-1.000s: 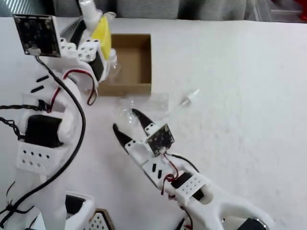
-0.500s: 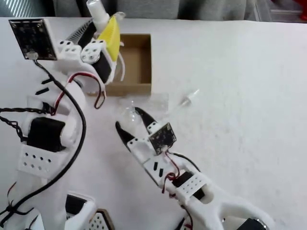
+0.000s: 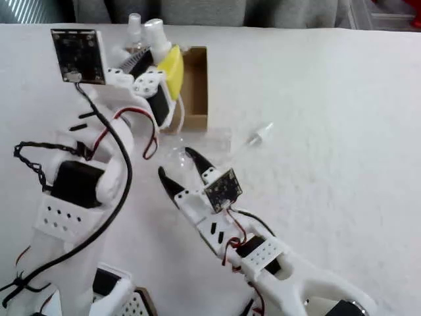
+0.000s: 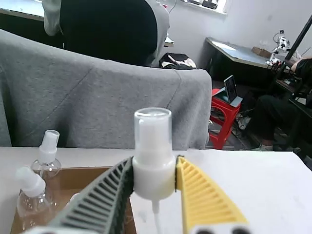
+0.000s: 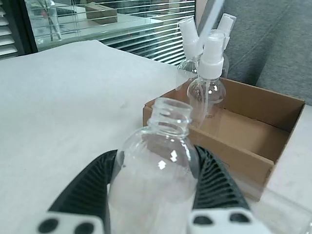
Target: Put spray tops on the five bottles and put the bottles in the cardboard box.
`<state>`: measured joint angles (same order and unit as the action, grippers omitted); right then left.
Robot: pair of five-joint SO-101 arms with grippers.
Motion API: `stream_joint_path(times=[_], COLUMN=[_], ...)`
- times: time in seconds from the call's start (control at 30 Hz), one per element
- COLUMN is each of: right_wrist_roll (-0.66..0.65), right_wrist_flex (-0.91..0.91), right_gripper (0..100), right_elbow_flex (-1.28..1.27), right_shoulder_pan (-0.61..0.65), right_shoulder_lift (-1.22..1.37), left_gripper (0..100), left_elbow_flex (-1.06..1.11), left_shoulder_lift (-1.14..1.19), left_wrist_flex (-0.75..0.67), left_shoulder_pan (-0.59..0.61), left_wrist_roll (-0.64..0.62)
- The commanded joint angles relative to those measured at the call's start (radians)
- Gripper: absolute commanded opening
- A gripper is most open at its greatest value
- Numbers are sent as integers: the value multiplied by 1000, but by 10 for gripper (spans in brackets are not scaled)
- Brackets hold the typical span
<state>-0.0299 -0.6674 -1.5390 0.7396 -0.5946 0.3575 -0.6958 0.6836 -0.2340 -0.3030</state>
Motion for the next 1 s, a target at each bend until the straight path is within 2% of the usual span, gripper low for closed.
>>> stream_joint_path(times=[0.0,0.27,0.53,0.97], right_wrist_roll=[-3,-3,-3,-3], right_wrist_flex=[-25,-25,-24,-24], right_gripper=[17,17,17,17], right_elbow_flex=[23,23,23,23], right_shoulder_pan=[-8,-8,-8,-8], right_shoulder_lift=[-7,-7,-5,-5], left_gripper=[64,64,64,64], left_elbow_flex=[20,110,215,242], left_shoulder_lift=[-30,-44,-229,-232], left_wrist_flex=[-54,-91,-91,-89], left_shoulder_pan=[-10,-10,-12,-10], left_wrist_roll=[-9,-9,-9,-60])
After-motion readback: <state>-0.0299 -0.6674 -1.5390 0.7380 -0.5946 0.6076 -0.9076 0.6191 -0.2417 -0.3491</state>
